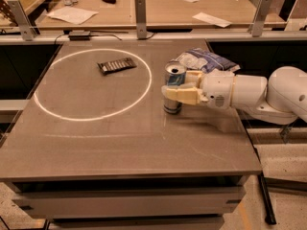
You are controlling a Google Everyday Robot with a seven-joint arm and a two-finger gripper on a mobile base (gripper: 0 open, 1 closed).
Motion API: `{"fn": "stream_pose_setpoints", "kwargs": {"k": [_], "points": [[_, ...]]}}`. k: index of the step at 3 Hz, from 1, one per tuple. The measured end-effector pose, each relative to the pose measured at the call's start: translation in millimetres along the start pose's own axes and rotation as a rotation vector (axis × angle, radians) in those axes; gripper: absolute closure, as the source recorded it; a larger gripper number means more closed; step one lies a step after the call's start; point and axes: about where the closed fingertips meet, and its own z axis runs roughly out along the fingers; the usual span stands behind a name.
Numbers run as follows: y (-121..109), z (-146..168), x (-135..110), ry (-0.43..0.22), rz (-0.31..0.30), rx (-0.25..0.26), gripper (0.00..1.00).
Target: Place redbull can upright
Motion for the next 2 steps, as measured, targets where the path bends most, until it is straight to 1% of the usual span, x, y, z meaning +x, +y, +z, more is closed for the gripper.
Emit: {"fn": "stream_pose_setpoints", "kwargs": {"k": [1, 2], "points": [[-4.2, -11.6, 1.4, 0.016, -0.01, 0.048, 0.13], [-3.8, -17.3, 3.1, 0.045, -0.018, 0.055, 0.0]]}}
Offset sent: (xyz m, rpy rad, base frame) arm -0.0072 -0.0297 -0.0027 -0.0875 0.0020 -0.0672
